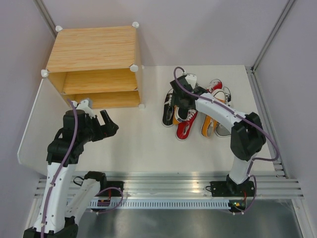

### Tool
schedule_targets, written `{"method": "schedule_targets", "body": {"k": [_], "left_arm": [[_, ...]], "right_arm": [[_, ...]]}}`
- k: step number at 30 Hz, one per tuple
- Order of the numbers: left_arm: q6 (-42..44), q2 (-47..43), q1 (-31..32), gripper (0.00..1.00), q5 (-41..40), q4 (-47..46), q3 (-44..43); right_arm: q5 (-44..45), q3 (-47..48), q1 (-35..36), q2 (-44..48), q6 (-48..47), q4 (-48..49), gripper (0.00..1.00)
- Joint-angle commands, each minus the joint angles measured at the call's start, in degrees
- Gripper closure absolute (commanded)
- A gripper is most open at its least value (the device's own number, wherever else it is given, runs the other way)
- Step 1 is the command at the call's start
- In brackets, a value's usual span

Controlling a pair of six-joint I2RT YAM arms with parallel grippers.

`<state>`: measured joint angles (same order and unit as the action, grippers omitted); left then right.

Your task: Place and organize the shoes in the shoe cabinet

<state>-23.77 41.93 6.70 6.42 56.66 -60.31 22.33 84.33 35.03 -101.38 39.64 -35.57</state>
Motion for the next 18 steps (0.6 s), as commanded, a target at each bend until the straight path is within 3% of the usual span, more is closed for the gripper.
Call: {"method": "schedule_targets", "body": {"k": [1, 8, 18], "left_arm": [[-1.5, -2.0, 2.2, 0.0, 0.6, -2.3, 1.7], [-0.6, -2.6, 4.6, 0.0, -1.4, -1.5, 2.5], [-2.4, -2.0, 4.6, 0.0, -4.1, -0.8, 3.1]], "right_arm": [[6.2, 5.2, 0.3, -5.3, 4.0, -0.9, 0.3], [10.9, 12.6, -0.4, -14.2, 5.0, -4.3, 0.35], [8.3, 17.0, -1.5, -10.6, -1.1, -6.3, 0.31]]}}
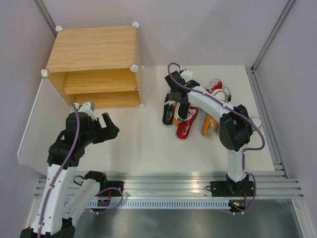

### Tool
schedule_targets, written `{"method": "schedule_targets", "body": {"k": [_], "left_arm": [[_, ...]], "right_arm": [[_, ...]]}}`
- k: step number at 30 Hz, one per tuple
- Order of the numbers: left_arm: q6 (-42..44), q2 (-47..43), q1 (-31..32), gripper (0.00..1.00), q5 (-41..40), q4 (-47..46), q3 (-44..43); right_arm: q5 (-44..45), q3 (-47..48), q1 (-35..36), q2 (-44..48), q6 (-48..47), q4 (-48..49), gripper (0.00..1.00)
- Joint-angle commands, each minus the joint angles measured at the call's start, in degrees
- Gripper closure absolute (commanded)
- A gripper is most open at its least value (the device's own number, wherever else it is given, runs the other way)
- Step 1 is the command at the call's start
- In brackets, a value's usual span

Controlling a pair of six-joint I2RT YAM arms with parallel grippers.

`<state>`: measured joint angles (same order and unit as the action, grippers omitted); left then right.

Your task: Place and organize the shoes in the shoe cabinet

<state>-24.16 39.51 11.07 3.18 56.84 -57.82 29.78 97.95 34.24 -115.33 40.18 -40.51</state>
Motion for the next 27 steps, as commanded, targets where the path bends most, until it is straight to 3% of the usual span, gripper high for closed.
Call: {"method": "schedule_targets", "body": {"k": [1, 9, 22, 27], "left_arm": [[-2.0, 0.6, 0.3, 0.0, -0.7, -0.8, 0.6], [-1.9, 1.2, 0.3, 0.0, -1.8, -0.9, 0.7], [-0.8, 2.0, 0.3, 0.0, -1.2, -1.1, 2.5], [-0.2, 2.5, 0.3, 0.0, -1.2, -1.3, 2.6]], "right_arm": [[0.3, 3.7, -1.3, 3.5, -1.4, -1.8, 0.3], [-1.2, 11.5, -5.6, -3.5, -3.7, -3.0, 0.3], [-3.4, 23.0, -5.9, -16.2, -2.6, -6.0, 0.3], [-2.3, 22.7, -6.6, -18.1, -2.5, -8.0, 0.37]]}}
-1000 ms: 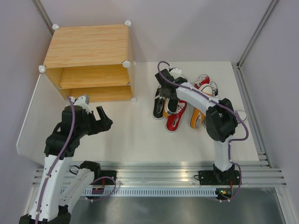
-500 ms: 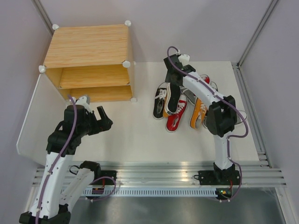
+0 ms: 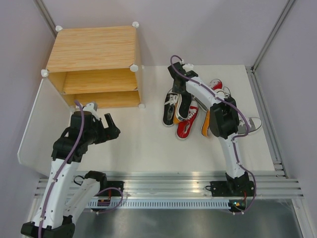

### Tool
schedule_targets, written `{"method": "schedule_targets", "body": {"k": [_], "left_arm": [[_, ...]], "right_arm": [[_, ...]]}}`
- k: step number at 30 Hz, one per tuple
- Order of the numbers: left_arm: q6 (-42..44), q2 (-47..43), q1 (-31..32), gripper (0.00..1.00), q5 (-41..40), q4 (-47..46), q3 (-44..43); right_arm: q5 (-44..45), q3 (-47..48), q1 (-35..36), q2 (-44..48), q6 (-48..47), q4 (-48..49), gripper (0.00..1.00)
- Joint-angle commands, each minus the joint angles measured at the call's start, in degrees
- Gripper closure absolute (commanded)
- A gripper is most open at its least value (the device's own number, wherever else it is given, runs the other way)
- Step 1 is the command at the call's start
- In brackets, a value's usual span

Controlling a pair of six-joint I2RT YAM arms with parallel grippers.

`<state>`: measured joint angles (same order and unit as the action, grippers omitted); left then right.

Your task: Place and organize the shoes in the shoe cabinet

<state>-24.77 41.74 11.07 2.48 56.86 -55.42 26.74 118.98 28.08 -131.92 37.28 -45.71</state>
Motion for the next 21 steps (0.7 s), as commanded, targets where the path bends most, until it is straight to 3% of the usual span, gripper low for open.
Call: {"method": "schedule_targets", "body": {"k": [1, 3, 7, 11, 21], "left_arm": [[0.4, 0.4, 0.3, 0.0, -0.4, -1.4, 0.2], [0.4, 0.6, 0.3, 0.0, -0.5, -1.7, 0.6], [0.4, 1.1, 0.3, 0.0, 0.2, -1.9, 0.8], [0.3, 1.0, 0.3, 0.0, 0.8, -2.1, 0.5], [-1.0, 2.6, 0.3, 0.0, 8.3, -6.3, -0.2]], "right_arm": [[0.3, 1.2, -0.7, -1.6, 0.2, -2.7, 0.42], [-0.5, 0.3, -1.0, -1.4, -0.5, -2.4, 0.48], [-1.5, -1.5, -2.0, -0.8, -1.9, -2.6, 0.77], [-3.4, -4.3, -2.6, 2.8, -2.8, -1.7, 0.97], [-16.2, -16.2, -4.0, 20.1, -6.3, 10.6, 0.99]]}}
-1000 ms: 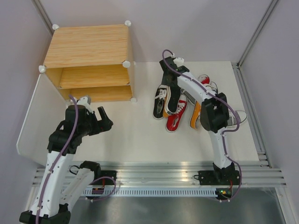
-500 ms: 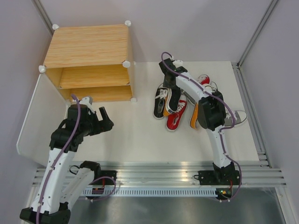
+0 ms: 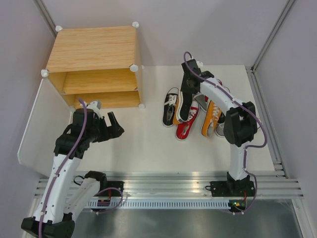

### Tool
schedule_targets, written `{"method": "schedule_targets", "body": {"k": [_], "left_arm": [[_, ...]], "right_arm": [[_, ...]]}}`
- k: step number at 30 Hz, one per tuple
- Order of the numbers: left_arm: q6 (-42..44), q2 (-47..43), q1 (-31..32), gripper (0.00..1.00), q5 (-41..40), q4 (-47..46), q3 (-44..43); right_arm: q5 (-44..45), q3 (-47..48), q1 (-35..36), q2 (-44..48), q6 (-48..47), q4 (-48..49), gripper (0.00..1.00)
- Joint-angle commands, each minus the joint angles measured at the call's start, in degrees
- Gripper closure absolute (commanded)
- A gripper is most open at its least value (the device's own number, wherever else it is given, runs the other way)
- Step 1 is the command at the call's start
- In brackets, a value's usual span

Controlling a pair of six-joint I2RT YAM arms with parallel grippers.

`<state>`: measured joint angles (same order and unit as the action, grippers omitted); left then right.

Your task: Place and organize the shoes in the shoe cabinet

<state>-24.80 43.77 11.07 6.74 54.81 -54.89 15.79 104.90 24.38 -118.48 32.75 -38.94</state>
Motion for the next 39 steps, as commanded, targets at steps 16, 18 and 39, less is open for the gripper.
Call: {"method": "schedule_targets", "body": {"k": [16, 18, 39], "left_arm": [[-2.0, 3.3, 0.3, 0.0, 9.1, -8.7, 0.1], [-2.1, 3.2, 0.3, 0.0, 9.0, -8.6, 0.6], [-1.2, 2.6, 0.3, 0.0, 8.9, -8.6, 3.4]], "right_arm": [[-3.9, -13.7, 3.6, 12.0, 2.1, 5.8, 0.54], [-1.9, -13.6, 4.4, 11.1, 2.8, 3.9, 0.46], [14.7, -13.0, 17.6, 6.9, 10.0, -9.5, 0.25]]}}
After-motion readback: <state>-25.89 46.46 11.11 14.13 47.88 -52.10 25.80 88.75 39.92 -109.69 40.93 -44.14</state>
